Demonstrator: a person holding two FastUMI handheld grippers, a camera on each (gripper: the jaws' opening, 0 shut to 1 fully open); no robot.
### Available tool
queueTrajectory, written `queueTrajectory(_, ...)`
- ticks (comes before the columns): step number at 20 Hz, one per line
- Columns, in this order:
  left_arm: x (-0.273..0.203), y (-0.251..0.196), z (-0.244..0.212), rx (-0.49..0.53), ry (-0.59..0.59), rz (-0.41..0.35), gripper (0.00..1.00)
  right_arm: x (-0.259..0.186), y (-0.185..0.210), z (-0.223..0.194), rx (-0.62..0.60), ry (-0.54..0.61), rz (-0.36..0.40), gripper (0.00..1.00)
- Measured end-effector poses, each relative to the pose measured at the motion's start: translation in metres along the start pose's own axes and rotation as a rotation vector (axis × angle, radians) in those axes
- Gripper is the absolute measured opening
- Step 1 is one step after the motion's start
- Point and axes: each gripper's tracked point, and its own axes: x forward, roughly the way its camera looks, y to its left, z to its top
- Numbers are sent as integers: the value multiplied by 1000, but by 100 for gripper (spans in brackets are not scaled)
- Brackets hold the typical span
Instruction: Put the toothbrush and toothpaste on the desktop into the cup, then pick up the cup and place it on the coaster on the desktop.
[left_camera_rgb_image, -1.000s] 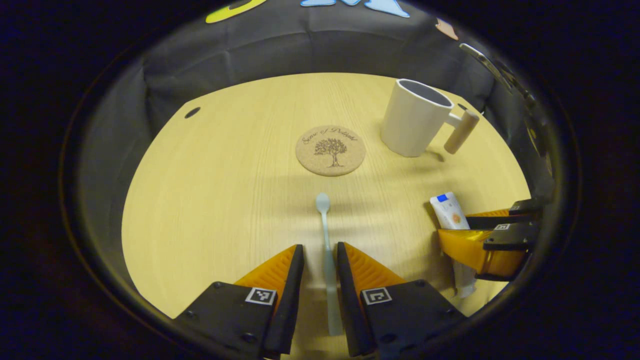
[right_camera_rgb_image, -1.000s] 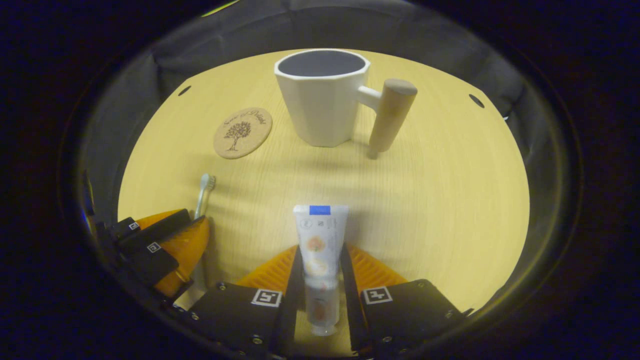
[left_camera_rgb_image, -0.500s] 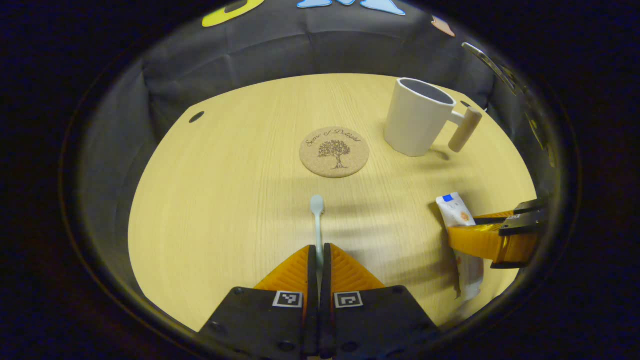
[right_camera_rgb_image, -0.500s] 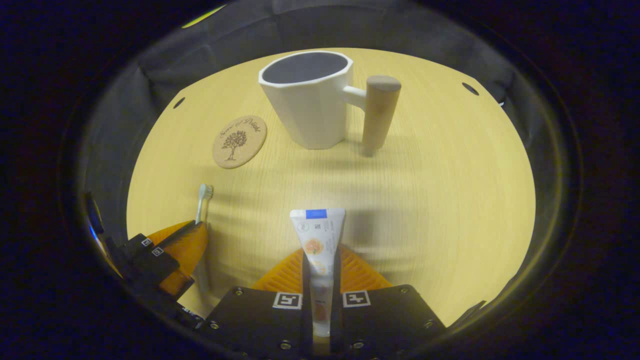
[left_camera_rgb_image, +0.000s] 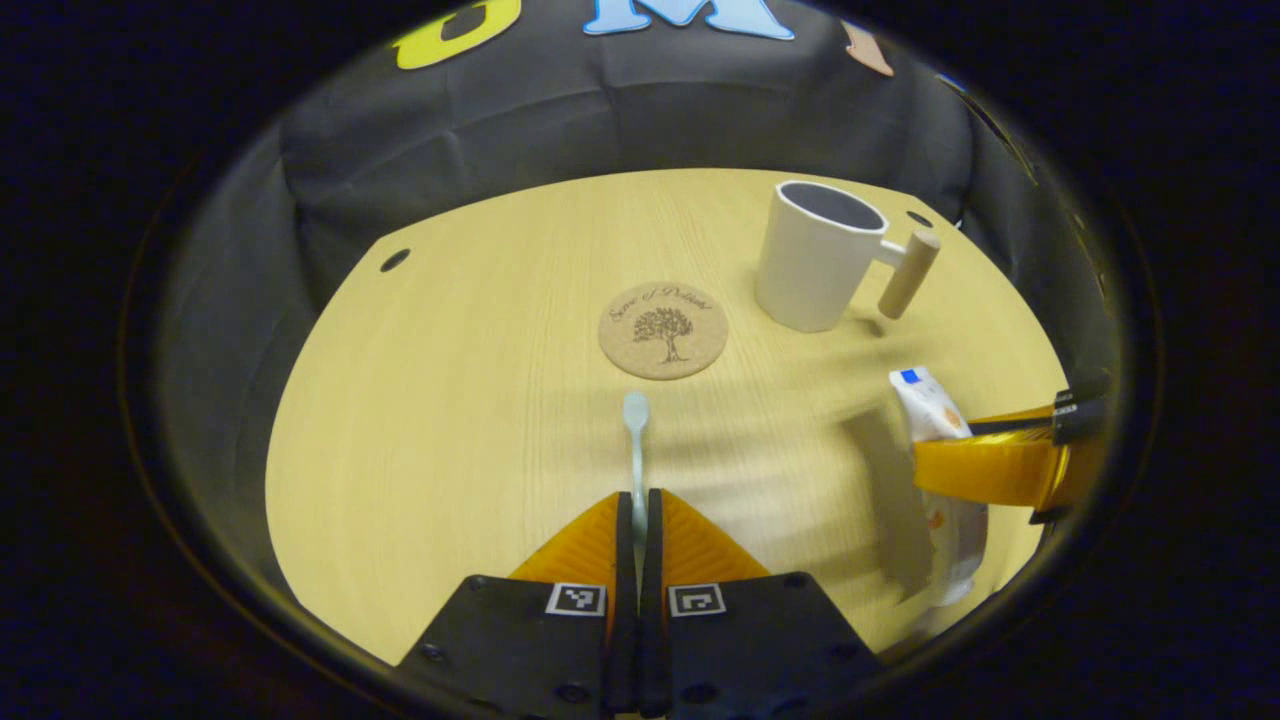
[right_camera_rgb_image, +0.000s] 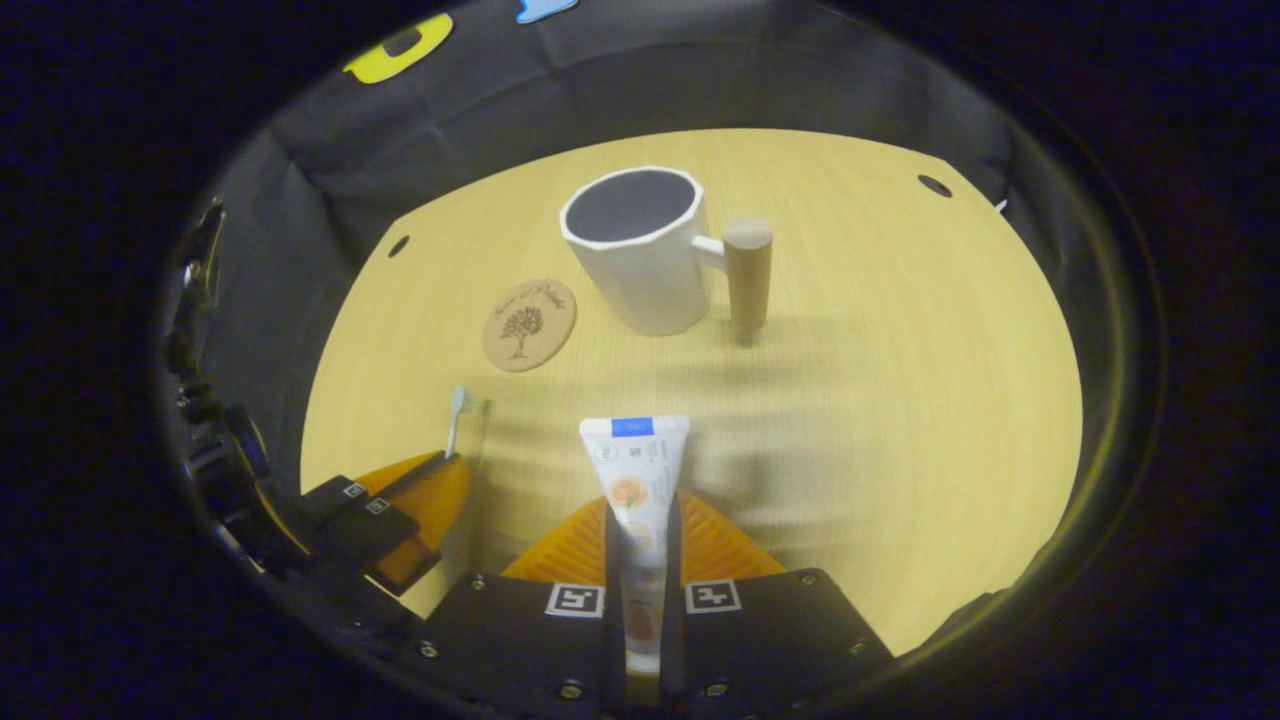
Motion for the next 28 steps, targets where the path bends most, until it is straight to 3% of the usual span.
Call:
queueTrajectory(5, -6, -1, 10, 18, -41, -3, 7, -39, 10, 45, 16, -126, 38, 18)
queueTrajectory(6, -8, -1, 13, 23, -50, -4, 9, -43, 11, 55, 19, -151, 44, 15)
queueTrajectory(14, -34, 0, 51, 53, -166, -10, 9, -68, 18, 135, 37, -367, 82, 15)
queueTrajectory(28, -49, 19, 65, 72, -205, 22, 7, -56, 11, 242, 181, -526, 107, 15)
